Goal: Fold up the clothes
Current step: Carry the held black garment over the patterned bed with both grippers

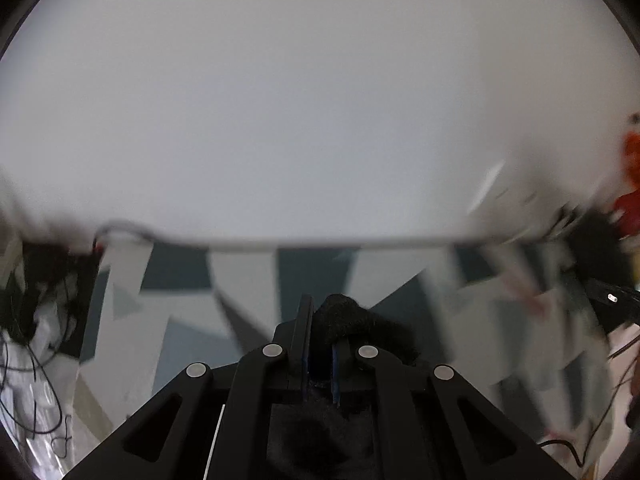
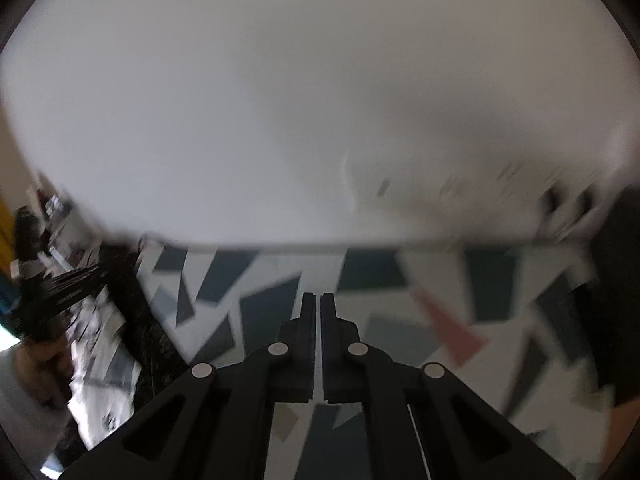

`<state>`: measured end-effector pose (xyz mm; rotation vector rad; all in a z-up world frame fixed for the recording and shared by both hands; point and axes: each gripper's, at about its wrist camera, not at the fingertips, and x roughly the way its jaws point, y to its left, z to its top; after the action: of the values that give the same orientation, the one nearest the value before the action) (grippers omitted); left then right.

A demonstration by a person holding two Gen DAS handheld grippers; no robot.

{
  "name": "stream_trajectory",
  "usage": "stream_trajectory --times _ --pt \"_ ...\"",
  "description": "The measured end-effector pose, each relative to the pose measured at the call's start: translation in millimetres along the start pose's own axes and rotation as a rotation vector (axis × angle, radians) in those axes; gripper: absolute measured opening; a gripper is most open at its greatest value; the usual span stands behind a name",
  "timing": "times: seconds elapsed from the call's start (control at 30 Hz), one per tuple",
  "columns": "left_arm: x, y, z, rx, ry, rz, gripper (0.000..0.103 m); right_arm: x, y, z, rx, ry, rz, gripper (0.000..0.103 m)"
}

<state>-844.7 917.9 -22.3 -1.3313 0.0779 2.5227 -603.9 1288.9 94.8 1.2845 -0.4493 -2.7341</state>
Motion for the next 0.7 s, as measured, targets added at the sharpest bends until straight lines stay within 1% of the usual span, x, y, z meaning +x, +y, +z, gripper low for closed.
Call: stream_trajectory --times 0.07,0.1,0.13,0.17,0.2,0.23,0.27,0.3,0.37,0.43,0.47,0.57,0.63,0.7 --pt "21.2 16.9 -10.7 -0.012 0.091 -0.003 0.007 34.6 -4.4 -18.0 -0.021 0.094 0.071 0.005" --pt "24.9 20.7 -16.3 -0.015 0.122 -0.008 0.007 46.1 0.0 -30.1 -0.039 0.135 0.099 0.006" --pt "27.4 25.2 -21.5 -0.022 0.15 -0.017 0.008 56.1 6.1 -42.2 -0.055 0.173 0.124 0.009" --pt "27.1 31.0 -26.1 -0.037 0.172 -0.033 0.01 63.7 10.0 -52.1 -0.066 0.202 0.144 0.015" --pt "26.7 36.8 -30.7 -0.051 0.194 -0.05 0.011 69.6 9.2 -58.0 -0.07 0.22 0.158 0.018" --pt "24.2 43.1 -35.8 -0.062 0.215 -0.071 0.016 74.5 9.1 -64.7 -0.07 0.234 0.17 0.023" --pt "16.7 49.5 -41.8 -0.058 0.228 -0.094 0.022 76.4 10.5 -71.9 -0.059 0.246 0.188 0.026" --pt "8.6 52.2 -47.2 -0.043 0.234 -0.102 0.025 77.5 12.2 -79.2 -0.046 0.257 0.207 0.027" --pt "-8.5 54.4 -58.8 -0.011 0.244 -0.117 0.034 76.1 16.2 -93.5 -0.018 0.273 0.231 0.03" --pt "-22.6 59.5 -68.8 0.009 0.259 -0.16 0.038 69.8 24.0 -114.2 -0.01 0.29 0.23 0.031" --pt "-30.5 58.3 -74.8 0.016 0.264 -0.193 0.04 66.8 27.9 -124.2 -0.008 0.299 0.222 0.032" --pt "-49.4 67.8 -91.4 -0.002 0.273 -0.3 0.041 59.4 39.1 -153.8 -0.001 0.325 0.193 0.035" --pt "-55.5 73.7 -104.1 -0.02 0.281 -0.344 0.042 57.1 46.2 -172.9 0.011 0.345 0.167 0.035" --pt "-55.6 77.8 -124.8 -0.024 0.307 -0.377 0.046 54.3 54.7 -189.5 0.016 0.364 0.142 0.037"
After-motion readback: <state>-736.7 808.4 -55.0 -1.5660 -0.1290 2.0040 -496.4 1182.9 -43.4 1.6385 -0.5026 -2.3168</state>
